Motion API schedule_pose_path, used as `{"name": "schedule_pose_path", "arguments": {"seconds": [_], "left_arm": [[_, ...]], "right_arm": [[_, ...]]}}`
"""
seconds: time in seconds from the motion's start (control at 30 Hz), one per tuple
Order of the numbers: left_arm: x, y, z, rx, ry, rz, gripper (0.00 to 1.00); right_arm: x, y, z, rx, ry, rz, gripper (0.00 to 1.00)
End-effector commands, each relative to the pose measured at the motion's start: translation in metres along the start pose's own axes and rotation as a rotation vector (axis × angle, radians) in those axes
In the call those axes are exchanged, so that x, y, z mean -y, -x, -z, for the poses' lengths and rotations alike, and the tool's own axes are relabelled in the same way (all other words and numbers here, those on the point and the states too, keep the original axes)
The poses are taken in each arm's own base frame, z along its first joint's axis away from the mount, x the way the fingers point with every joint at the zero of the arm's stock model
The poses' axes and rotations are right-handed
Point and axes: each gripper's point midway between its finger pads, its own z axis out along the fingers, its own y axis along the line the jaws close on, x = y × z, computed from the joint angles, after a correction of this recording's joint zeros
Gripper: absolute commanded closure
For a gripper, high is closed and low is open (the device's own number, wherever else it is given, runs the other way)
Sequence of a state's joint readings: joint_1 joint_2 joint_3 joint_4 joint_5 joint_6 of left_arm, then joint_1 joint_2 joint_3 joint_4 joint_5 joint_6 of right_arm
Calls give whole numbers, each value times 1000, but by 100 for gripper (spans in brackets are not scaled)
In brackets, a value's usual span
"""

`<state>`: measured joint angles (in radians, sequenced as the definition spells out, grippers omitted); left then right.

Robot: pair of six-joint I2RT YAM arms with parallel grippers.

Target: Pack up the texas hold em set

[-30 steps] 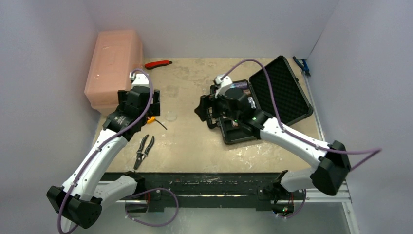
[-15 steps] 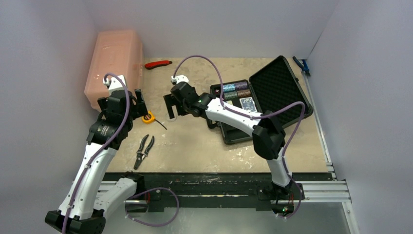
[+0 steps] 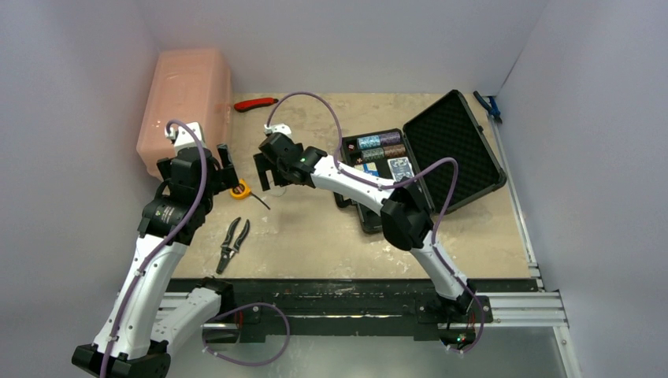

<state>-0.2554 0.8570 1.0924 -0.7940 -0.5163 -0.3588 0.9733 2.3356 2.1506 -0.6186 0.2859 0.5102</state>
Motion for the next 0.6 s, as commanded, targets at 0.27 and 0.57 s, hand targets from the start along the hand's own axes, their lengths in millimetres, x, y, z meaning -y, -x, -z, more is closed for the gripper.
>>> {"name": "schedule_pose_path", "arguments": {"seconds": [0.27, 0.57], "left_arm": [[10, 10, 5, 23, -61, 36, 0], [12, 9, 5, 19, -72, 34, 0]], "right_arm": [[-18, 5, -22, 25, -8, 20, 10], [-20, -5, -41, 12, -11, 51, 12]]}}
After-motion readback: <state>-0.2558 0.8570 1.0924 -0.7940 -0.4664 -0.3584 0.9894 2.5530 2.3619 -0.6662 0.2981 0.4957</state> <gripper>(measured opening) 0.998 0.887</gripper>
